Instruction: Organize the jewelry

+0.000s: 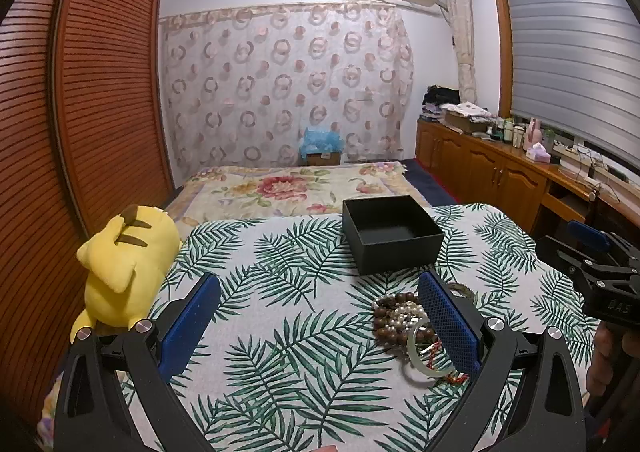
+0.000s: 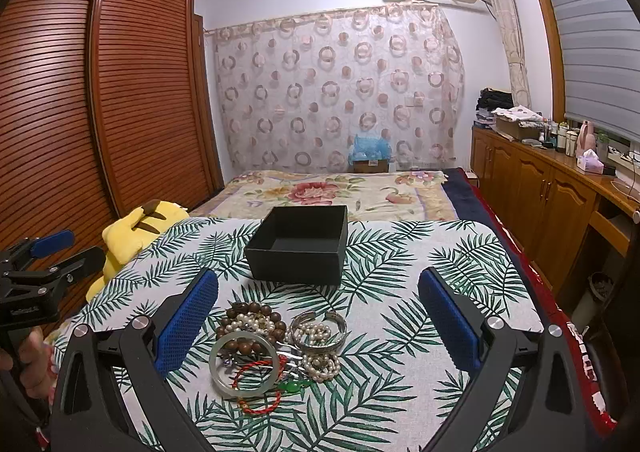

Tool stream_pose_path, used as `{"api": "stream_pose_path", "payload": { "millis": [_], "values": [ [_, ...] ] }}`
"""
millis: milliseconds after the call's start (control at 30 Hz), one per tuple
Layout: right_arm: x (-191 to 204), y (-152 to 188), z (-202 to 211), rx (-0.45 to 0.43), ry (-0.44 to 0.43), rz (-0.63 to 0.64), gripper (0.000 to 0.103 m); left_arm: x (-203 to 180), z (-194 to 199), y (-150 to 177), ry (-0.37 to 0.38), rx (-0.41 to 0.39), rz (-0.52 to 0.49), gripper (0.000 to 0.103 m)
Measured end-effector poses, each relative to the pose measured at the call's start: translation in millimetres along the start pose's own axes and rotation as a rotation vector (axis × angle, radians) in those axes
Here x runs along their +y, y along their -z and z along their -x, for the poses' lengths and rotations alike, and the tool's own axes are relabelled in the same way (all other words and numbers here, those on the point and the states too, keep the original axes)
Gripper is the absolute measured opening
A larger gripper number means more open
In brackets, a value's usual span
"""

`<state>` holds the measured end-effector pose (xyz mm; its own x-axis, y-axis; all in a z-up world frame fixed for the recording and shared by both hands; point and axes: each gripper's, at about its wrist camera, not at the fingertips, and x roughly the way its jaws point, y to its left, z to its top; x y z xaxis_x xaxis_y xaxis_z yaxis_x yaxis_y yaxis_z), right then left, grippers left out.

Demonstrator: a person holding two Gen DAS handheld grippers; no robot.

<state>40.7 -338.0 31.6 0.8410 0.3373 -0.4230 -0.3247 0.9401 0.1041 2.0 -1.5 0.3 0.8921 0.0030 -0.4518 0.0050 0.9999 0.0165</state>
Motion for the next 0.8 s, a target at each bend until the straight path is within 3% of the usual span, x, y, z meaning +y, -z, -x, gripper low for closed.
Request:
{"api": "stream_pose_path", "payload": {
  "millis": [800],
  "values": [
    [0,1,0,-0.002,-0.001,0.000,0.100,-10,12,-11,0.003,-0.009,-0.005,0.095]
  ]
}}
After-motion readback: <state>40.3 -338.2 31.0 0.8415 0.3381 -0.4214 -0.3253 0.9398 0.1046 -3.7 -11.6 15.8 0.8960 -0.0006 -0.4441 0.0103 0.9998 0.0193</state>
